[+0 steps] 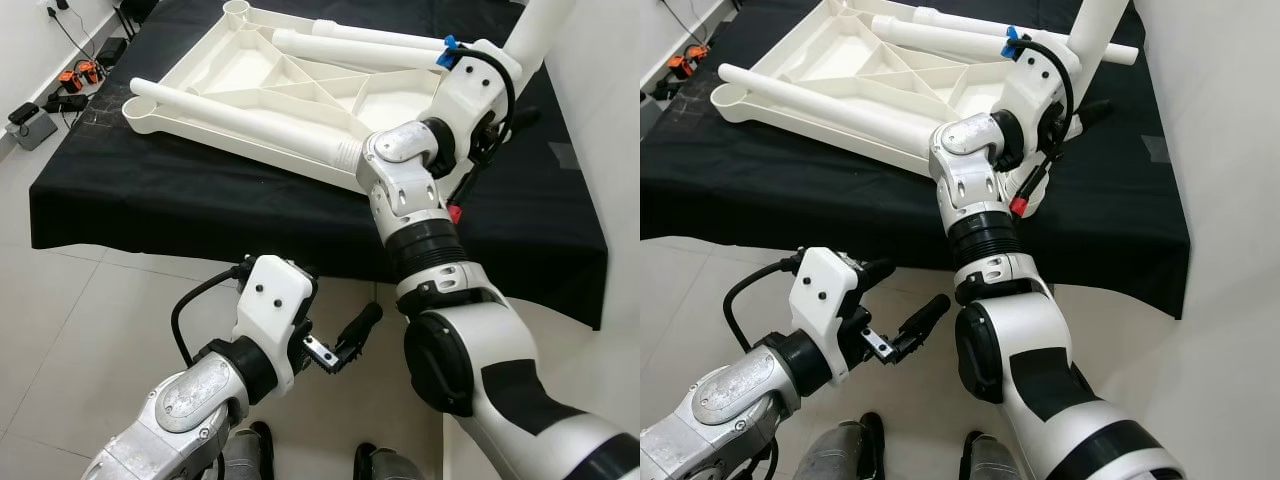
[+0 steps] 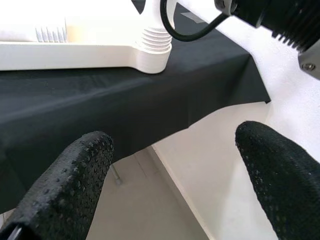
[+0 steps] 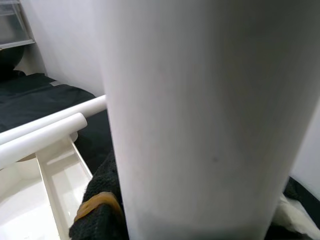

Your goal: Building children table

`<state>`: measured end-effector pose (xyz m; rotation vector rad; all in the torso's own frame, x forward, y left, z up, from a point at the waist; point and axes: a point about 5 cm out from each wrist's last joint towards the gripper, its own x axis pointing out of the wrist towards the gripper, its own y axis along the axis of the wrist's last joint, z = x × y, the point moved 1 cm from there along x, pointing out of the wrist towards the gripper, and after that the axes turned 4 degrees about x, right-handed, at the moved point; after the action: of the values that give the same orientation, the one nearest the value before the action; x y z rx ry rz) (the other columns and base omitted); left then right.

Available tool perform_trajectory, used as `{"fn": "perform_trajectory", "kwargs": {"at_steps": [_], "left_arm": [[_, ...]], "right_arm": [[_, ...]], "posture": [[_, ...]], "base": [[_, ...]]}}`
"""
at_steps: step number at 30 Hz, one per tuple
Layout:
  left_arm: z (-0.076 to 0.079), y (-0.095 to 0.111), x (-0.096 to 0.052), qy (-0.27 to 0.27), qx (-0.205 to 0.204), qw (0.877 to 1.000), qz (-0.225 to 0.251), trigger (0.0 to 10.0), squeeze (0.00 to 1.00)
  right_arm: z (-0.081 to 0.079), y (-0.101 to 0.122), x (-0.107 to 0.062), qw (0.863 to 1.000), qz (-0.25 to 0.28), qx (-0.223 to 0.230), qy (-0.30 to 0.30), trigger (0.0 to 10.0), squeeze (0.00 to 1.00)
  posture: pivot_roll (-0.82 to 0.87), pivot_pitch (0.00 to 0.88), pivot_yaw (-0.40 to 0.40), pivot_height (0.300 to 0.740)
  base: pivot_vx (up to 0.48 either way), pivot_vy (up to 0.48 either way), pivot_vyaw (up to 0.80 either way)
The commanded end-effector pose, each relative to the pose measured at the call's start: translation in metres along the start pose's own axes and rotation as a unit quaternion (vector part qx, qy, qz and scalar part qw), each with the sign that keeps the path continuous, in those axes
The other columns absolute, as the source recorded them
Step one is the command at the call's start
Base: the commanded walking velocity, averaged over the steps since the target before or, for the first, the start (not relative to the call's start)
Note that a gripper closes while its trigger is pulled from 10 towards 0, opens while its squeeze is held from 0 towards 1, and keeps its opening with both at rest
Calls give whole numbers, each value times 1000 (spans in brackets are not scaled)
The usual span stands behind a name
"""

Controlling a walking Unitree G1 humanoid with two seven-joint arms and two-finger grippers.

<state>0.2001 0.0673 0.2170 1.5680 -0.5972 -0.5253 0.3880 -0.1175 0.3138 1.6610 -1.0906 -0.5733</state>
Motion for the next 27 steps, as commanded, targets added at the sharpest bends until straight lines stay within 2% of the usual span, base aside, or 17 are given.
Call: {"fn": "perform_trajectory", "kwargs": {"at_steps": [1, 5, 9, 10, 16, 19, 24, 27], "left_arm": [[2, -2, -2, -3, 0, 1000, -6, 10000, 0], [2, -2, -1, -3, 1, 1000, -5, 10000, 0], [3, -2, -1, -4, 1, 1000, -4, 10000, 0], [3, -2, -1, -4, 1, 1000, -4, 10000, 0], [3, -2, -1, -4, 1, 1000, -5, 10000, 0], [3, -2, -1, -4, 1, 1000, -5, 10000, 0], [3, -2, -2, -2, 2, 1000, -5, 10000, 0], [3, -2, -2, -2, 2, 1000, -5, 10000, 0]], "right_arm": [[-1, -2, 1, 1000, -19, 4, 0, 10000, 0], [-7, 15, 4, 999, -7, 32, 9, 10000, 0], [-10, 24, 4, 999, -2, 47, 15, 10000, 0], [-13, 34, 4, 998, 3, 61, 20, 10000, 0], [-16, 42, 5, 997, 3, 77, 25, 10000, 0], [-17, 42, 4, 997, 7, 71, 30, 10000, 0], [-15, 17, -1, 998, -13, 38, 42, 10000, 0], [-14, 11, -2, 998, -17, 31, 46, 10000, 0]], "posture": [[113, 278, -15, 740], [110, 279, -18, 740], [109, 278, -19, 740], [109, 278, -19, 740], [109, 278, -19, 740], [109, 278, -19, 740], [107, 278, -21, 740], [109, 279, -20, 740]], "base": [[0, 0, 0], [0, 0, 0], [0, 0, 0], [0, 0, 0], [0, 0, 0], [0, 0, 0], [0, 0, 0], [0, 0, 0]]}}
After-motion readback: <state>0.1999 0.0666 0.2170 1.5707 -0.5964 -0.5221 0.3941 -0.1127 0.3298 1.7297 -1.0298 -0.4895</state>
